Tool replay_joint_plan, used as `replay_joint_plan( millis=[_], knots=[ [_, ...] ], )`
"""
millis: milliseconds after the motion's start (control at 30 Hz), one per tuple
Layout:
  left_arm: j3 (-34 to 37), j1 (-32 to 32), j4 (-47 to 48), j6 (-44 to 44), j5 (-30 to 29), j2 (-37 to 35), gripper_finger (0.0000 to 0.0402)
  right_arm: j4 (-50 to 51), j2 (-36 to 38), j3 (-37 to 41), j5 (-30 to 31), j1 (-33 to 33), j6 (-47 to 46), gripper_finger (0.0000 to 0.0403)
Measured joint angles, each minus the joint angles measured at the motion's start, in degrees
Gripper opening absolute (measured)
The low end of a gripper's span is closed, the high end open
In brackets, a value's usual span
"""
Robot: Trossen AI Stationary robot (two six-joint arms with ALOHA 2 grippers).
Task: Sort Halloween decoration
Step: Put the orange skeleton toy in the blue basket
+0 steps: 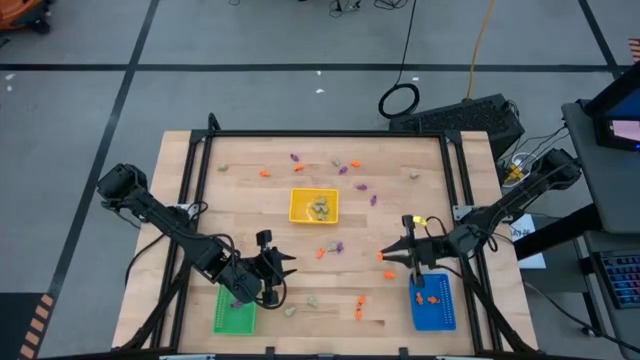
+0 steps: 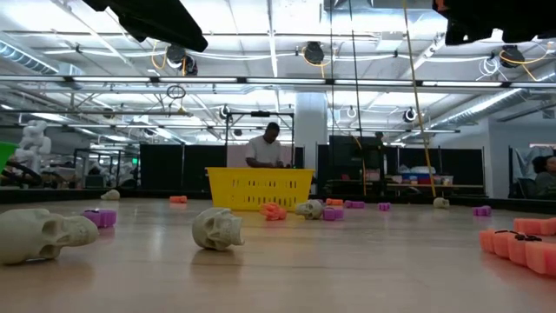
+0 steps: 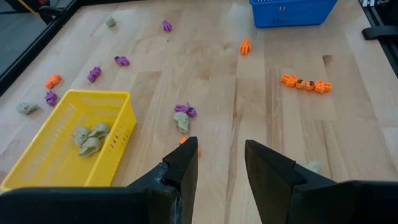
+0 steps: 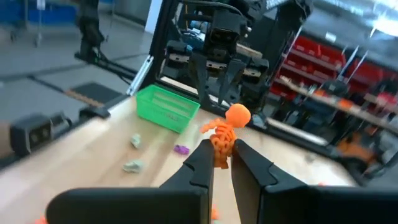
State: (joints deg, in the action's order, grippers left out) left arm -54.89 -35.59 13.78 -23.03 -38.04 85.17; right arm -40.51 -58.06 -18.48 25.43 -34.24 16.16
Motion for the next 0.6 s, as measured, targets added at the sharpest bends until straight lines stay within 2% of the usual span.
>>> replay_joint_plan(
  millis=[600],
  knots=[
    [0.0,0.0,0.0,0.0,0.0,0.0,0.0132,0.0,0.0,0.0,-0.2,0.0,-48.7,0.0025]
  ],
)
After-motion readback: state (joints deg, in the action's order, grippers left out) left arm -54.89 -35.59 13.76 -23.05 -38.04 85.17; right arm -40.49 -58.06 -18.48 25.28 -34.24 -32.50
